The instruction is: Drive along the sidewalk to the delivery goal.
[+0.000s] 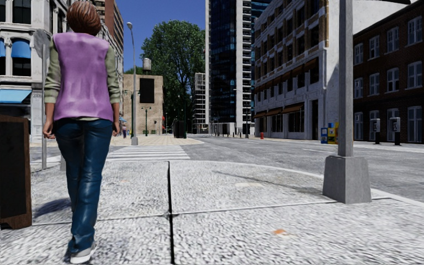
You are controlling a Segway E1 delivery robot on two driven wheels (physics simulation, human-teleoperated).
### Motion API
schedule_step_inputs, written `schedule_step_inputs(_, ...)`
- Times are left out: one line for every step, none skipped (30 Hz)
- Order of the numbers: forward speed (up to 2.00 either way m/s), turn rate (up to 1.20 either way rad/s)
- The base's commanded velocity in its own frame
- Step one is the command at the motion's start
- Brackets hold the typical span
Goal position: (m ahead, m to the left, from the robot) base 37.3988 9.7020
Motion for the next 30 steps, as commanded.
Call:
schedule_step_inputs(1.07,0.00)
schedule_step_inputs(1.07,0.00)
schedule_step_inputs(1.07,0.00)
schedule_step_inputs(1.07,0.00)
schedule_step_inputs(1.07,0.00)
schedule_step_inputs(1.07,0.00)
schedule_step_inputs(1.06,0.00)
schedule_step_inputs(1.06,0.00)
schedule_step_inputs(1.06,0.00)
schedule_step_inputs(1.05,0.00)
schedule_step_inputs(1.05,0.00)
schedule_step_inputs(1.04,0.00)
schedule_step_inputs(1.04,0.00)
schedule_step_inputs(1.04,0.00)
schedule_step_inputs(1.04,0.00)
schedule_step_inputs(1.04,0.00)
schedule_step_inputs(1.03,0.00)
schedule_step_inputs(1.03,0.00)
schedule_step_inputs(1.01,0.00)
schedule_step_inputs(0.99,0.00)
schedule_step_inputs(0.99,0.00)
schedule_step_inputs(0.99,0.00)
schedule_step_inputs(0.99,0.00)
schedule_step_inputs(0.99,0.00)
schedule_step_inputs(0.98,0.00)
schedule_step_inputs(0.98,0.00)
schedule_step_inputs(0.98,0.00)
schedule_step_inputs(0.98,0.00)
schedule_step_inputs(0.97,0.00)
schedule_step_inputs(0.94,0.00)
